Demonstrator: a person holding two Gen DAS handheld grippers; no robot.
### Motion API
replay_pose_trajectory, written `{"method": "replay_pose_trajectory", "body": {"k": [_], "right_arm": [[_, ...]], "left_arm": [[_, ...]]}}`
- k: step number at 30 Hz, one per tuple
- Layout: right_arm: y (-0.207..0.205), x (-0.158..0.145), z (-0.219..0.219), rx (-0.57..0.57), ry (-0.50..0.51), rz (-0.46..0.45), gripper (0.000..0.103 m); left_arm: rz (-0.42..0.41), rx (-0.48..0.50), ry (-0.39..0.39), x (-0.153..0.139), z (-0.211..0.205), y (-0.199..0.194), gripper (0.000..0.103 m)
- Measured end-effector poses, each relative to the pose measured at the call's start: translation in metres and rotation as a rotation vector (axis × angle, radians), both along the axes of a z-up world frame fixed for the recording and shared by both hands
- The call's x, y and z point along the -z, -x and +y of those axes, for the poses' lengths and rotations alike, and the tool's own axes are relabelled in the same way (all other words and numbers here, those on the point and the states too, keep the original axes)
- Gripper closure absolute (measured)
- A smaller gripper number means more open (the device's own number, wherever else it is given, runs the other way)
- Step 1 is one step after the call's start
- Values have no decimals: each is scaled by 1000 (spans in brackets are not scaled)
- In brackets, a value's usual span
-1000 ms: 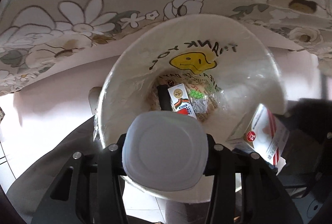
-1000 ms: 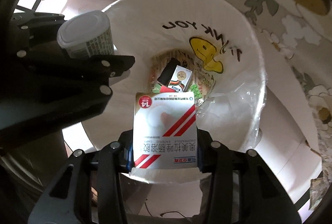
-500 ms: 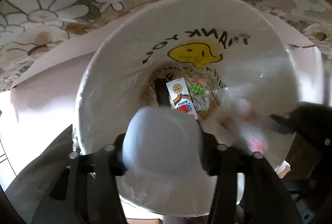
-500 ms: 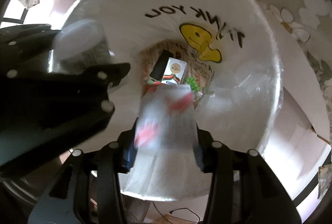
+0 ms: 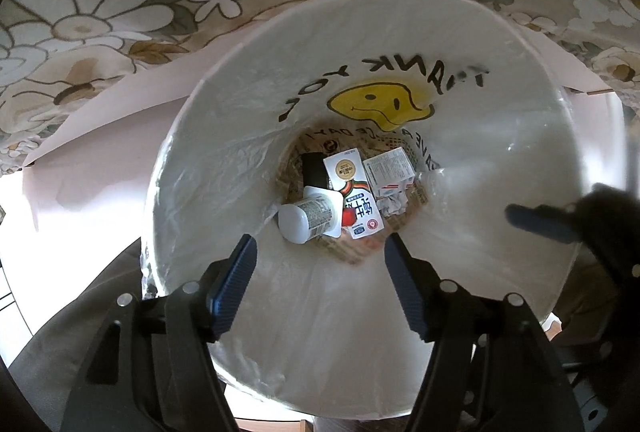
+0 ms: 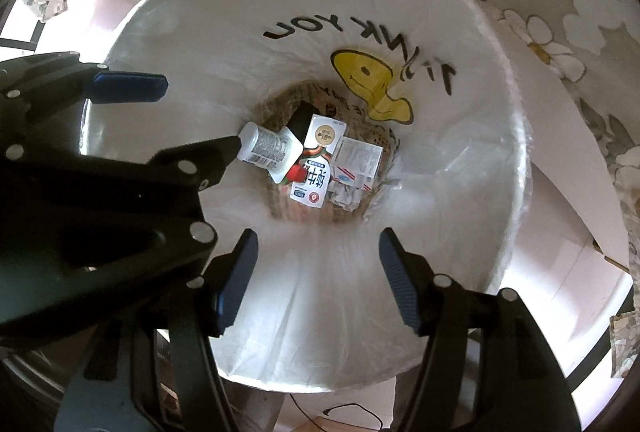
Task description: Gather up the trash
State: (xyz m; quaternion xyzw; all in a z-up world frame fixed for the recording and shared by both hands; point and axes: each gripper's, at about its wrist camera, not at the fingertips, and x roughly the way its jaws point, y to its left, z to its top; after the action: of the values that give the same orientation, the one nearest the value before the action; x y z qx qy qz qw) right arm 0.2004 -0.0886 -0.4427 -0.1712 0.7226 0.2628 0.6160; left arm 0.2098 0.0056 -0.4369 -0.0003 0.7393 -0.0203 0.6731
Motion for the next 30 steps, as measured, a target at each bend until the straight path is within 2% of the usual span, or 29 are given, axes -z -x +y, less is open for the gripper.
{"method": "replay_pose_trajectory", "body": {"k": [11, 15, 21, 27, 30], "right_arm": [[5, -8, -4, 10, 16, -20, 39], [6, -13, -8, 21, 35, -54, 35], [7, -37, -21, 72, -4, -77, 33], [15, -83, -35, 110, -57, -123, 29], [18, -108, -43, 128, -81, -162, 26]], "left_arm": [[-18, -7, 5, -13, 3, 1, 34], [-40, -20, 5, -27, 6, 4, 29], [-111, -15, -9, -64, 11, 11, 24], [-216, -26, 22, -118, 17, 22, 15], [-286, -23, -12, -148, 17, 29, 13]]}}
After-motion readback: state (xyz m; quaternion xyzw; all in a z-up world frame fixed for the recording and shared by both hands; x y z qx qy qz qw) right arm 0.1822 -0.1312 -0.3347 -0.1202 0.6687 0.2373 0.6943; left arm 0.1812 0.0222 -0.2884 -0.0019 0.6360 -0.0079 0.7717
